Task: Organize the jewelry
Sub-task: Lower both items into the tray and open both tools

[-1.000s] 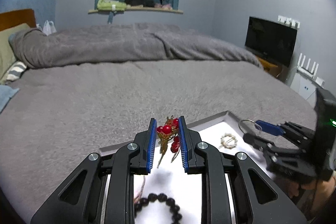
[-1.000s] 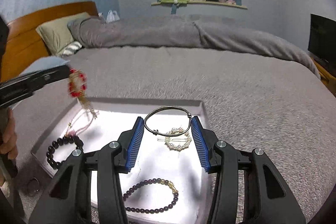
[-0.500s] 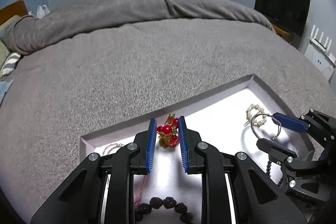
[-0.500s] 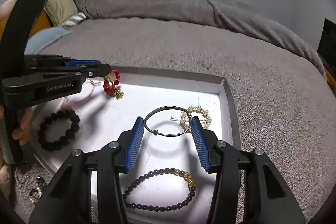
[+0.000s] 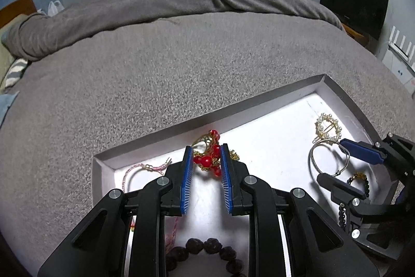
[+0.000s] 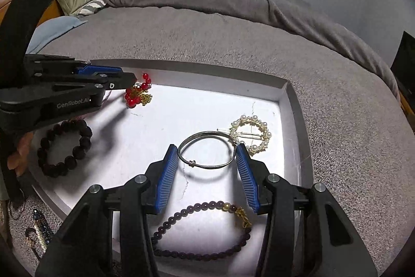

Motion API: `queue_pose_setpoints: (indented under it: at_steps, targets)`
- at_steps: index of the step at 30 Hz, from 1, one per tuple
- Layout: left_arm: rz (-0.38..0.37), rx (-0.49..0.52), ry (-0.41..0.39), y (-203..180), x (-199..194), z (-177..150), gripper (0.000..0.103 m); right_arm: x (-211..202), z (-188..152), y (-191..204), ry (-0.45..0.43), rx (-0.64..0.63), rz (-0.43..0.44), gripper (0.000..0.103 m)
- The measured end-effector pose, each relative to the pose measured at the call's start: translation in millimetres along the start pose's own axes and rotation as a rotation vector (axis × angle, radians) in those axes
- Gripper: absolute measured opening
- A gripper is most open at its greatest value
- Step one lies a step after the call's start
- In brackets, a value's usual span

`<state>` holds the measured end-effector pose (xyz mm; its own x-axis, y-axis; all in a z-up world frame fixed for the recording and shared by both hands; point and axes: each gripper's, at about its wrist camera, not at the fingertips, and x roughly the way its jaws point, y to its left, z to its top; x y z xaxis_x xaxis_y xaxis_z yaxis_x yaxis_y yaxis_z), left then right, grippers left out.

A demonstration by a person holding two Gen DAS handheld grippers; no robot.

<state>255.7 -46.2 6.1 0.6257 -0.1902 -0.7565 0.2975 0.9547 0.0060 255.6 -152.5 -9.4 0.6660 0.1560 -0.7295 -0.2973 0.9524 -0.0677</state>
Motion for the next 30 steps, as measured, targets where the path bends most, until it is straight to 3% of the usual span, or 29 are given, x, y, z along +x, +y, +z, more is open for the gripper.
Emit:
queue_pose_setpoints:
  at_steps: [3, 8, 13, 22, 30]
  targets:
    - [-0.005, 0.003, -0.004, 0, -1, 0, 0.031, 1, -1, -2, 0.003, 0.006, 0.005, 0.047]
    - [-0.001, 0.003, -0.01, -1, -2, 0, 0.033, 0, -1, -2, 0.003, 0.009, 0.008, 0.047]
    - [-0.002, -0.014, -0.023, 1, -4, 0, 0.043, 0, -1, -1, -0.001, 0.011, 0.013, 0.047]
    - [0.001, -0.028, -0.075, 5, -15, -1, 0.048, -8, -1, -5, -0.035, 0.032, 0.019, 0.055]
    - [-0.006, -0.064, -0.15, 10, -48, -2, 0.049, -30, -2, -15, -0.108, 0.101, 0.003, 0.06]
